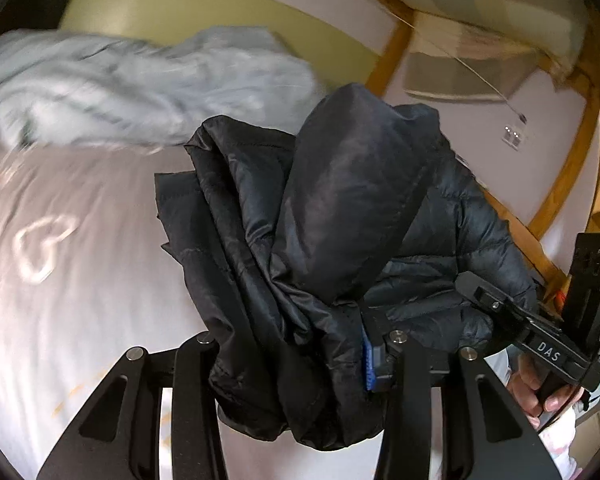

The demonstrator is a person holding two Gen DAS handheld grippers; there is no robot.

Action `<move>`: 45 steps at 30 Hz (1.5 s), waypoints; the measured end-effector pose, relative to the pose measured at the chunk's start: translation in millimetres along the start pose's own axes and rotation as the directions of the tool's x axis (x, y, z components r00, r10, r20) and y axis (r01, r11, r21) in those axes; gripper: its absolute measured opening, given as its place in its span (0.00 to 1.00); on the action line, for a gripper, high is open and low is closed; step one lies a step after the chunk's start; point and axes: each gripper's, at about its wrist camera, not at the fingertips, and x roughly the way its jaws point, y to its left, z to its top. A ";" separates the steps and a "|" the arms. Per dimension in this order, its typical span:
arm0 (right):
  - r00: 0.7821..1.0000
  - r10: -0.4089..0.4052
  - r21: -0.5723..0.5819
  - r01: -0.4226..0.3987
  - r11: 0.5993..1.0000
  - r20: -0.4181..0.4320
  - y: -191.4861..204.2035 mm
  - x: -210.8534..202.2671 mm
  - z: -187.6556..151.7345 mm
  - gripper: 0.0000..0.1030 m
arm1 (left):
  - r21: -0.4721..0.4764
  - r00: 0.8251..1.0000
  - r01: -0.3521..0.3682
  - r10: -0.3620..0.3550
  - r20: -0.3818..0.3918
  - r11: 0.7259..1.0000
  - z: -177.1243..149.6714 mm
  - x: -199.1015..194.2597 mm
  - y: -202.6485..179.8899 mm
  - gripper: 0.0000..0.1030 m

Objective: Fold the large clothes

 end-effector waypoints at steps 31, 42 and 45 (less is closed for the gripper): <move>0.874 -0.473 0.152 0.456 0.877 0.109 -329.4 91.4 20.8 0.40 | 0.285 0.996 -0.045 0.020 0.087 0.958 43.1 344.3 -193.4 0.36; 0.854 -0.520 0.149 0.512 0.846 0.014 -339.7 121.3 5.1 0.67 | 0.255 0.994 -0.108 0.099 0.046 0.961 34.1 359.2 -159.2 0.75; 0.831 -0.550 0.202 0.527 0.825 0.079 -329.0 91.9 -0.2 0.87 | 0.317 0.974 -0.209 0.167 0.154 0.925 26.1 324.6 -158.3 0.97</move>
